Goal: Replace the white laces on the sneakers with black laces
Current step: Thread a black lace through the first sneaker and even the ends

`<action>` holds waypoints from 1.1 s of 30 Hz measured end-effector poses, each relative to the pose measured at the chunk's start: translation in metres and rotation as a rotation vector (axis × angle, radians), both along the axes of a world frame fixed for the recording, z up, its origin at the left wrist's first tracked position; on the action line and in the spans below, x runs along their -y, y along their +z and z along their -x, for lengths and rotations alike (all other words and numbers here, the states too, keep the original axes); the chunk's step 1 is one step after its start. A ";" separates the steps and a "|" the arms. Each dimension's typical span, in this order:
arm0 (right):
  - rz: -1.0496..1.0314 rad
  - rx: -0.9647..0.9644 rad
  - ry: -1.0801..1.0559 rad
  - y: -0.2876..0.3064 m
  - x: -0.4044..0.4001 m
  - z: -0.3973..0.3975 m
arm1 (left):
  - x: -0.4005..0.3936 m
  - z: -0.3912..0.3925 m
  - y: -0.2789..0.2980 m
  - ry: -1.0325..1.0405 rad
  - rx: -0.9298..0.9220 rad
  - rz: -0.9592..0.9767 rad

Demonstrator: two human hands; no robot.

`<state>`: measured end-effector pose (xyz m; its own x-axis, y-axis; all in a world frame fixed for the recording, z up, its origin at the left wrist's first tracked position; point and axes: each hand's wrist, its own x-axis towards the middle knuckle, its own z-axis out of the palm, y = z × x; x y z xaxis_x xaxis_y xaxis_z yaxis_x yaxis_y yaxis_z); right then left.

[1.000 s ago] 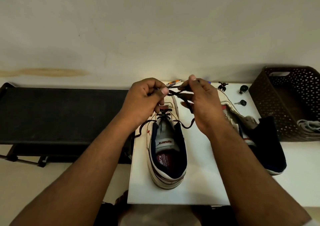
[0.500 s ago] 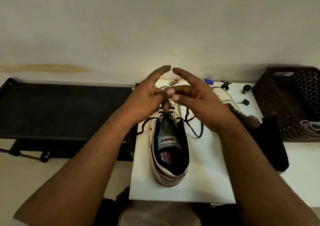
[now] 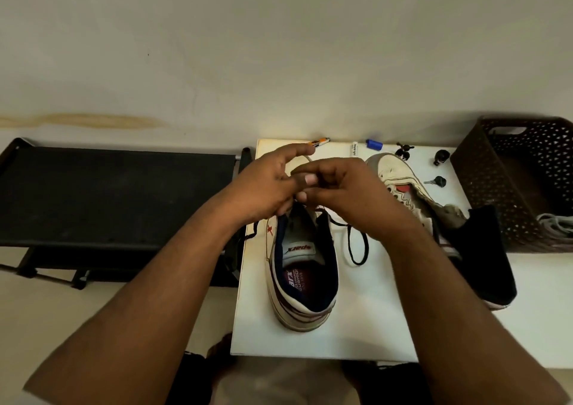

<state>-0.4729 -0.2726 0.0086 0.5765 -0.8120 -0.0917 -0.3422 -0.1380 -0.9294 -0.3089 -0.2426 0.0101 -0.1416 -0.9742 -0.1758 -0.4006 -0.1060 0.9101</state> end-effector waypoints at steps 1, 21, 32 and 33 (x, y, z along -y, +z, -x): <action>-0.006 0.050 -0.019 -0.001 0.000 -0.003 | 0.001 -0.001 -0.001 0.028 0.044 0.015; -0.020 -0.227 -0.080 -0.010 0.007 -0.008 | -0.025 0.001 -0.016 0.449 0.135 -0.286; 0.076 -0.344 -0.091 -0.019 0.008 -0.021 | -0.015 0.002 -0.012 0.577 -0.237 -0.487; 0.083 -0.357 -0.094 -0.020 0.008 -0.023 | -0.015 0.002 -0.011 0.577 -0.241 -0.490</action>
<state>-0.4497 -0.2802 -0.0113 0.4423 -0.8732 -0.2047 -0.6574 -0.1604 -0.7362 -0.3107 -0.2274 -0.0010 0.2729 -0.7249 -0.6325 0.0420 -0.6479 0.7606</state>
